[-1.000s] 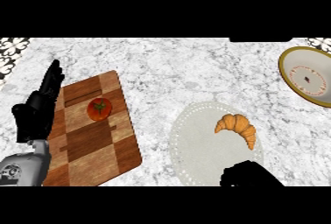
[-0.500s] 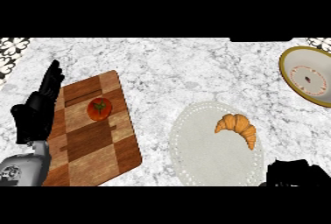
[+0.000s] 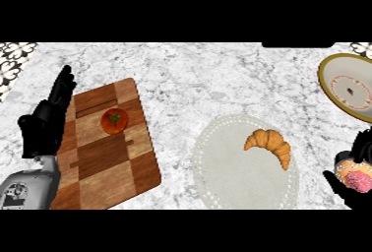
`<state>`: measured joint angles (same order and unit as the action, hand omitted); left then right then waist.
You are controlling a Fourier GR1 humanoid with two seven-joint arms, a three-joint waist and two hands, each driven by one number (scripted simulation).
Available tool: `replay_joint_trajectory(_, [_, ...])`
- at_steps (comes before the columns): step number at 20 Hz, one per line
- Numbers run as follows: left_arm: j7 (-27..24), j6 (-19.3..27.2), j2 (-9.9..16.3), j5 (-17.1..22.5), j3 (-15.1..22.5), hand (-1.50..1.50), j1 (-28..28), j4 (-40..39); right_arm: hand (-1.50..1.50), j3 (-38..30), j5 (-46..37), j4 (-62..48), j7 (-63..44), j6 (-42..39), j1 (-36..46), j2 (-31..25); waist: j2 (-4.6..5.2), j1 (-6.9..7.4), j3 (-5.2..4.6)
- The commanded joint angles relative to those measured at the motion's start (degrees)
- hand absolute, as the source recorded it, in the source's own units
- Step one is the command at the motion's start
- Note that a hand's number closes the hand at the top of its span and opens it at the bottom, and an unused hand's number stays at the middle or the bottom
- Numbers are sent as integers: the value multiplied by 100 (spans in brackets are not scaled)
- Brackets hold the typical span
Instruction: Pick the cupcake from the placemat and place it in the bowl
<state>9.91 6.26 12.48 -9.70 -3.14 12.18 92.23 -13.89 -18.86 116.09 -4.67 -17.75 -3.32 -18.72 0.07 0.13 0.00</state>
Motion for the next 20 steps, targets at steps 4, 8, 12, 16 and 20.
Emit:
replay_joint_trajectory(4, [-276,-75,-23,-12,4,0,-136,-26,150,-1050,255,-2562,987,366,1397,-549,22,80,6])
replay_joint_trajectory(8, [287,-71,7,4,-50,0,259,76,150,-1254,189,-4177,1791,696,2125,-763,30,120,12])
replay_joint_trajectory(12, [262,-147,-66,-13,98,0,81,210,150,-1331,-442,-5495,2260,1291,2982,-1385,45,213,12])
replay_joint_trajectory(16, [-233,-48,-98,-36,-32,0,132,-235,150,-1348,-891,-6746,3277,1901,3258,-1753,86,217,15])
replay_joint_trajectory(20, [127,-17,-248,-203,295,0,86,196,150,-1262,-1485,-7669,3505,2810,3627,-1961,105,346,26])
